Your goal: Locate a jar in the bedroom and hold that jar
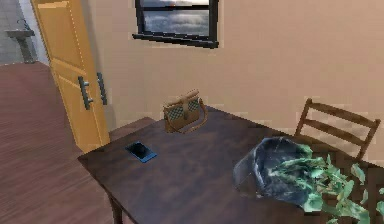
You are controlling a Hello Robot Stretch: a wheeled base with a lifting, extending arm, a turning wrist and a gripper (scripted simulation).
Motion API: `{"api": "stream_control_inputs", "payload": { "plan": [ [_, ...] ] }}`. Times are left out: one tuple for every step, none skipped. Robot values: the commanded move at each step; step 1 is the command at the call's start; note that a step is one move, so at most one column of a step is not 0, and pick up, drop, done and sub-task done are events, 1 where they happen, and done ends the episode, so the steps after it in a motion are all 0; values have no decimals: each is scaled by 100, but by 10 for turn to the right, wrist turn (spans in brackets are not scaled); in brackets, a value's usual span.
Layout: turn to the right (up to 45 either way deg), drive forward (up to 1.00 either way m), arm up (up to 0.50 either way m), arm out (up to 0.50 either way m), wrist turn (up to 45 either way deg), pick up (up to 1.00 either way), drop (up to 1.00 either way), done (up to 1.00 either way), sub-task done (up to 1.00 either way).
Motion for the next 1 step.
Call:
{"api": "stream_control_inputs", "payload": {
  "plan": [
    [-120, 0, 0, 0, 0, 0, 0, 0, 0]
  ]
}}
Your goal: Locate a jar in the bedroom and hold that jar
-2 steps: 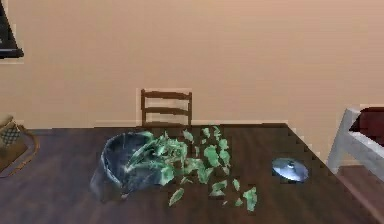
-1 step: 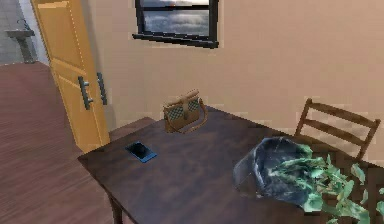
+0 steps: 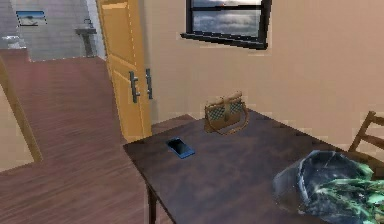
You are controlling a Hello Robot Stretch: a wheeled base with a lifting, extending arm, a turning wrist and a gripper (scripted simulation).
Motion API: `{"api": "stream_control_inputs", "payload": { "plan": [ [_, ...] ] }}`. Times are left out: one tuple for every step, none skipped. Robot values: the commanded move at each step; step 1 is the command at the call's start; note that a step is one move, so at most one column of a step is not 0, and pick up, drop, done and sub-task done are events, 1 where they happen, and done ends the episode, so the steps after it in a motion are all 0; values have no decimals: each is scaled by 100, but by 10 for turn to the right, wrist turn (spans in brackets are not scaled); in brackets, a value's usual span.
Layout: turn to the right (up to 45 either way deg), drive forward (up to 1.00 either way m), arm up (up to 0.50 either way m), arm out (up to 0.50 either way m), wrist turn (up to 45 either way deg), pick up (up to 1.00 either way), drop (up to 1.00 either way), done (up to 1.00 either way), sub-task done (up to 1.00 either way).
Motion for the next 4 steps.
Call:
{"api": "stream_control_inputs", "payload": {
  "plan": [
    [0, 0, 50, 0, 0, 0, 0, 0, 0],
    [0, 0, 38, 0, 0, 0, 0, 0, 0],
    [0, 0, 0, 50, 0, 0, 0, 0, 0],
    [0, 0, 0, 0, 450, 0, 0, 0, 0]
  ]
}}
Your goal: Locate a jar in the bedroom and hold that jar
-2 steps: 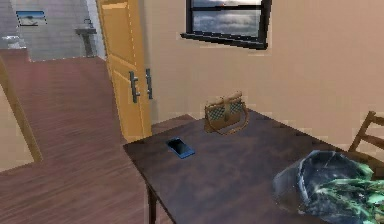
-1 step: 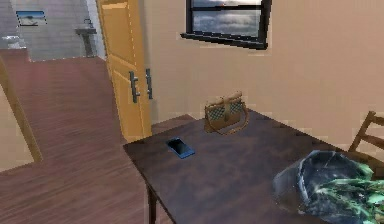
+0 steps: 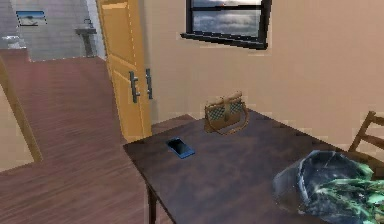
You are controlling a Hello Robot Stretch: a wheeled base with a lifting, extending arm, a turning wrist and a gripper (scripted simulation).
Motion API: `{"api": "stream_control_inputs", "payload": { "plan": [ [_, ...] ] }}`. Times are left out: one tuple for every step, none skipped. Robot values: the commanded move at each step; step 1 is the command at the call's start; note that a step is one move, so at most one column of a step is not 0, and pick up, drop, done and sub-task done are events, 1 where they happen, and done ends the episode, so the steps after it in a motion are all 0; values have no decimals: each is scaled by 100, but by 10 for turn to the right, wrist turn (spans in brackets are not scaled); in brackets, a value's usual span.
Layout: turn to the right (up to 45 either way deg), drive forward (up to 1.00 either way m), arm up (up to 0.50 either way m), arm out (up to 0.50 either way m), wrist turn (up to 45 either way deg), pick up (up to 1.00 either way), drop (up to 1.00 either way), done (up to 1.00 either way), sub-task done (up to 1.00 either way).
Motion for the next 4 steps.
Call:
{"api": "stream_control_inputs", "payload": {
  "plan": [
    [0, 0, 0, 0, 450, 0, 0, 0, 0],
    [0, 0, 0, 0, 450, 0, 0, 0, 0],
    [0, 0, 0, 0, 300, 0, 0, 0, 0],
    [0, 0, -30, 0, 0, 0, 0, 0, 0]
  ]
}}
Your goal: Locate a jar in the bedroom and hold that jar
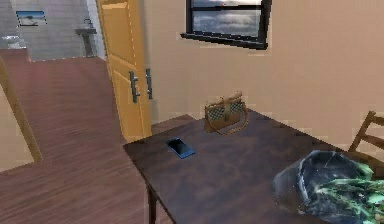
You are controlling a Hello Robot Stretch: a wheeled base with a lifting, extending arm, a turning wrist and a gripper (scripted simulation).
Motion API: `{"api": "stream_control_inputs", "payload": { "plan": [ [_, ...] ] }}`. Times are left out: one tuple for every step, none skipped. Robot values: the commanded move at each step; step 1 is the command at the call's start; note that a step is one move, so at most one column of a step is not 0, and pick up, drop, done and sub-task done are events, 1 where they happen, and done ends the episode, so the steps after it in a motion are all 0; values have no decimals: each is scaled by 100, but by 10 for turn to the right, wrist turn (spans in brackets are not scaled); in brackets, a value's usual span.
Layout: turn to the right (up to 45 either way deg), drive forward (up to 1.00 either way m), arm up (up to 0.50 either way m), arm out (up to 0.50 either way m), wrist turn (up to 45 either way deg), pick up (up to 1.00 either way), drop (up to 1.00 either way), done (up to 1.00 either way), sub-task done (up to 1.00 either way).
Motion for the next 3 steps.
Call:
{"api": "stream_control_inputs", "payload": {
  "plan": [
    [0, 0, 0, 0, 0, 100, 0, 0, 0],
    [0, 0, 10, 0, 0, 0, 0, 0, 0],
    [0, 0, 0, 0, 0, 0, 0, 100, 0]
  ]
}}
